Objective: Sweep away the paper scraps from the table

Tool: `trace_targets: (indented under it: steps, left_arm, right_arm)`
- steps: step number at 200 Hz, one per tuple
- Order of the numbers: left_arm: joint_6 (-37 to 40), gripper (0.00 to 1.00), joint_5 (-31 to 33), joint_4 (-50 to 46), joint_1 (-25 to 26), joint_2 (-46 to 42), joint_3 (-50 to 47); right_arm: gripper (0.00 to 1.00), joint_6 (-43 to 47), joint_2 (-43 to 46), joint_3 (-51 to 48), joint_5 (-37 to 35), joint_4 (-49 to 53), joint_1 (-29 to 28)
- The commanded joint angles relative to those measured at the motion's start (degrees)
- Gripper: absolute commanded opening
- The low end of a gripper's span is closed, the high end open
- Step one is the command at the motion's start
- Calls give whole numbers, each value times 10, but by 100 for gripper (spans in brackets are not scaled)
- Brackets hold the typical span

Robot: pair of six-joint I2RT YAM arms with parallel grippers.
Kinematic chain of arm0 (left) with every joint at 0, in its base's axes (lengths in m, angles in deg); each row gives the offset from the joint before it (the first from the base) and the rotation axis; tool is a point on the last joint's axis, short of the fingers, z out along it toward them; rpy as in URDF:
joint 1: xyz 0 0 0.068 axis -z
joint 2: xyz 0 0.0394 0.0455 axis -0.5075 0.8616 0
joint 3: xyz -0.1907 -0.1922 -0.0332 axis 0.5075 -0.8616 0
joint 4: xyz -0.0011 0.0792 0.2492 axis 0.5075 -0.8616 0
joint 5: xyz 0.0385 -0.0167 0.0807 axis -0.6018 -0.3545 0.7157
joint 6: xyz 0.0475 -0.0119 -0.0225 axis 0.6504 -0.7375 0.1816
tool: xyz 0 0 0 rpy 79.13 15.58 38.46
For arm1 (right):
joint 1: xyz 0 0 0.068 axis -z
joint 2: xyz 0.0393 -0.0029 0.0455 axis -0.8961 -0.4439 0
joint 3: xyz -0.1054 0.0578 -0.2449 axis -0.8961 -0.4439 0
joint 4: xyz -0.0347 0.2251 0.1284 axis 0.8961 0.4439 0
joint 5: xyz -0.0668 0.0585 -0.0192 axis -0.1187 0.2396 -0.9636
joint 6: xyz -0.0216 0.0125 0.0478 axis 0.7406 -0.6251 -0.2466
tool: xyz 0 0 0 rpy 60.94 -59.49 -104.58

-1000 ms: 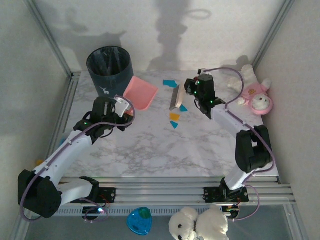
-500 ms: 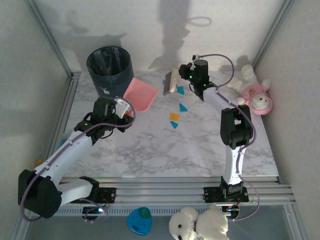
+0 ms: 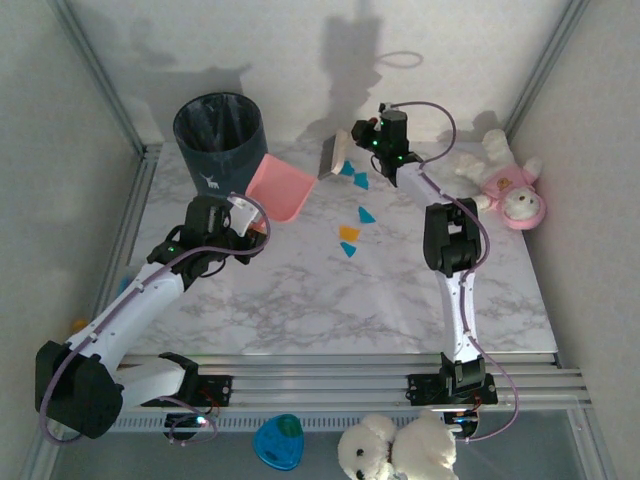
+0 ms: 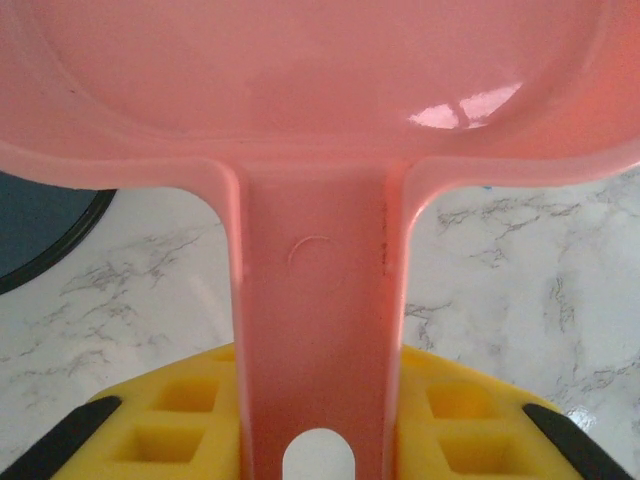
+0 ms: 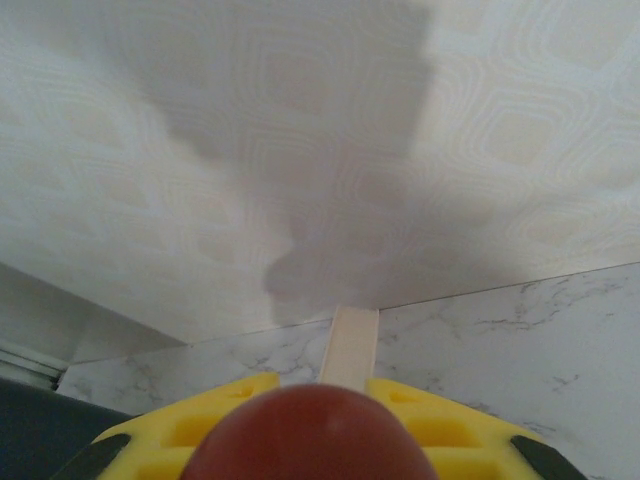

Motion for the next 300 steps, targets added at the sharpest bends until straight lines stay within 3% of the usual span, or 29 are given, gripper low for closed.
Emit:
trace_targets:
  steps: [1, 84, 190, 255, 300]
  left_arm:
    - [1, 12, 5, 11, 6, -12, -4]
    - [-1, 12, 3, 11, 6, -12, -3]
    - [-6, 12, 1, 10, 6, -11, -1]
    - [-7, 12, 0, 10, 7, -10, -2]
    - [-7, 12, 0, 9, 7, -10, -1]
  right_arm:
    - [0, -22, -21, 44, 7, -4, 1]
    - [0, -15, -8, 13, -58, 70, 1]
    - [0, 15, 213, -287, -211, 50, 2]
    - [0, -25, 331, -452, -209, 16, -2]
    - [0, -10, 379, -473, -168, -1, -6]
